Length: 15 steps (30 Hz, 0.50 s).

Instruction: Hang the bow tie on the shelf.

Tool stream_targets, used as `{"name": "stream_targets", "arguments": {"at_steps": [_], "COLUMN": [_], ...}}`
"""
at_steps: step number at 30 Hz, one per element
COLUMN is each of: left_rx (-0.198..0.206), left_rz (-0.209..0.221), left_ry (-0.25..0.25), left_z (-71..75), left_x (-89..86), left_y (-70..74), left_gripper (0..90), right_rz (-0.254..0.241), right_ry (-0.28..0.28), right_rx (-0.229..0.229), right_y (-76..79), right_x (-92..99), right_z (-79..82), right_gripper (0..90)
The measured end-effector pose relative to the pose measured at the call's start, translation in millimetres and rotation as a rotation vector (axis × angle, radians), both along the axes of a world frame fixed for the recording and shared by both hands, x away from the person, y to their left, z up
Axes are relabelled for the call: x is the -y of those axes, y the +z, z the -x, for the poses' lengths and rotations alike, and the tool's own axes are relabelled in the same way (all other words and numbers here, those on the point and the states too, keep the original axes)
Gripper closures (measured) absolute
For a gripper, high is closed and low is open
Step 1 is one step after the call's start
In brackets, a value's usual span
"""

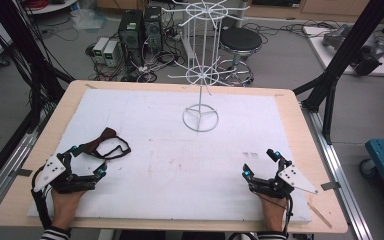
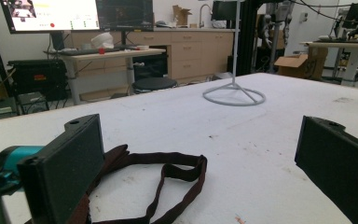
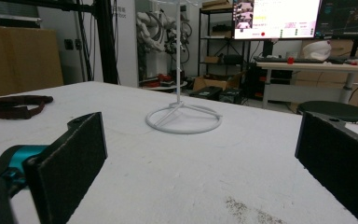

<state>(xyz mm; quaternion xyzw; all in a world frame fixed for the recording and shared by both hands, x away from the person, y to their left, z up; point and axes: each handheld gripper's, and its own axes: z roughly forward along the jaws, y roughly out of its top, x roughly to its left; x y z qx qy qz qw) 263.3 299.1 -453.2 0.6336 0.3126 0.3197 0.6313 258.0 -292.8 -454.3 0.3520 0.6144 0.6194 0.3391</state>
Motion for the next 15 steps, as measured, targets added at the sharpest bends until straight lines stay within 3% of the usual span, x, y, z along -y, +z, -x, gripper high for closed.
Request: {"name": "stream_targets", "arguments": {"at_steps": [15], "left_rx": [-0.004], "left_rz": [0.006], "left_ry": [0.007], "left_z": [-0.1], "left_x": [0.2], "left_y": [0.2], "left_gripper": [1.7], "right_rz": [-0.006], "right_ry": [0.0], "right_rx": [0.003], "right_y": [-0.1], "right_x": [-0.3], "right_z": [0.8], "right_gripper": [1.3]}}
